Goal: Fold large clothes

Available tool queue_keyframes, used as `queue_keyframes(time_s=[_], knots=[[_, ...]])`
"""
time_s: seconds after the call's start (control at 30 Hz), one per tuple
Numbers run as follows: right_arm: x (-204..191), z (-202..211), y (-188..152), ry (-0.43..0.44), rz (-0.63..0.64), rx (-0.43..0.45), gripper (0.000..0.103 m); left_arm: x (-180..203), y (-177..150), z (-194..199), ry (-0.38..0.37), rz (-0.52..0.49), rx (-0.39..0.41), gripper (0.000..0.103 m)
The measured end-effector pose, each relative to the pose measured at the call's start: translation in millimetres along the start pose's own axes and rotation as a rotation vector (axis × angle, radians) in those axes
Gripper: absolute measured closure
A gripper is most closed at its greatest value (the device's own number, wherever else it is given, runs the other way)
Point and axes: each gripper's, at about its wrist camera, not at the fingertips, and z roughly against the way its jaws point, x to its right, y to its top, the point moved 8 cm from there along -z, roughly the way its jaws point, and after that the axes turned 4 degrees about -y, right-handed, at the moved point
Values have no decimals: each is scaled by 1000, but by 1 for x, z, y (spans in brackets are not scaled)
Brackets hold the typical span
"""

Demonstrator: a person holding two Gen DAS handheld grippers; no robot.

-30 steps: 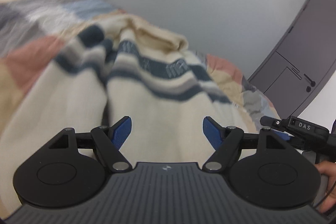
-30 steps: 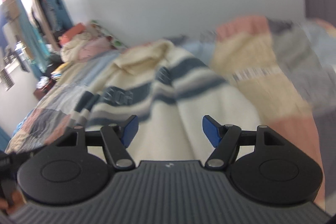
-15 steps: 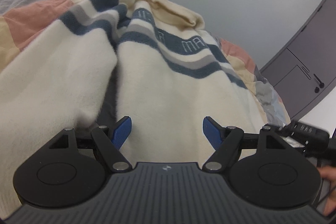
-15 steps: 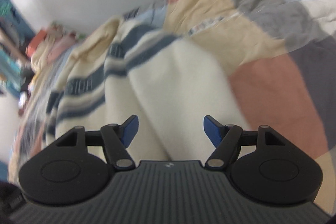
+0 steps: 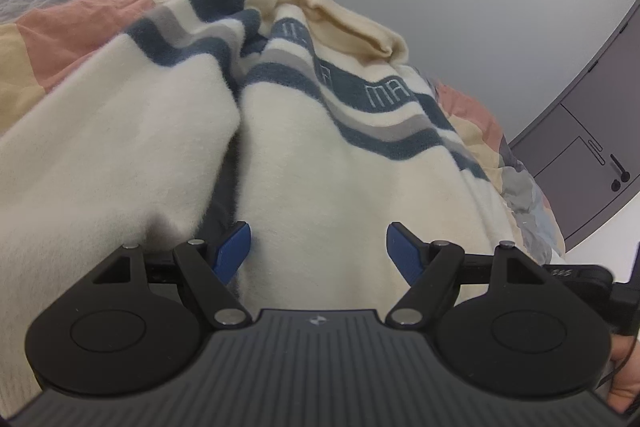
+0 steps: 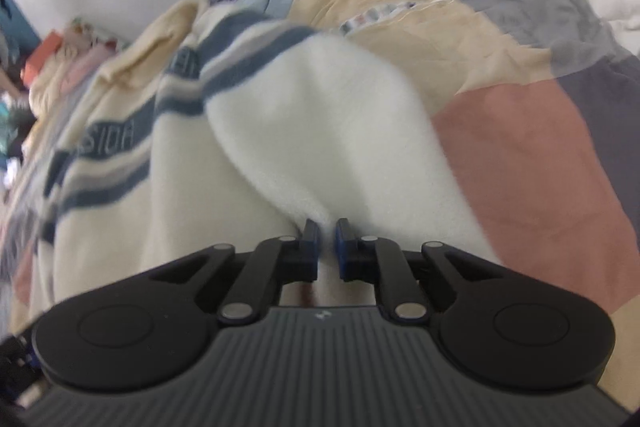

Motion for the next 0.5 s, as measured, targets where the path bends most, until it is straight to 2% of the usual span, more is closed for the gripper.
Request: queue_keyframes(time_s=[0.13, 0.23, 0.4, 0.5], knots=[[13, 24, 16, 29, -82, 73, 95, -2, -1, 5, -2, 10, 10, 24], [16, 39, 43, 49, -86, 120, 95, -5, 0, 9, 0, 27, 23, 24], [32, 59, 115, -5, -10, 215, 95, -13, 2, 15, -4, 61, 36, 24], [44, 68, 169, -40, 36, 278, 96, -14, 2, 10, -21, 93, 12, 24]])
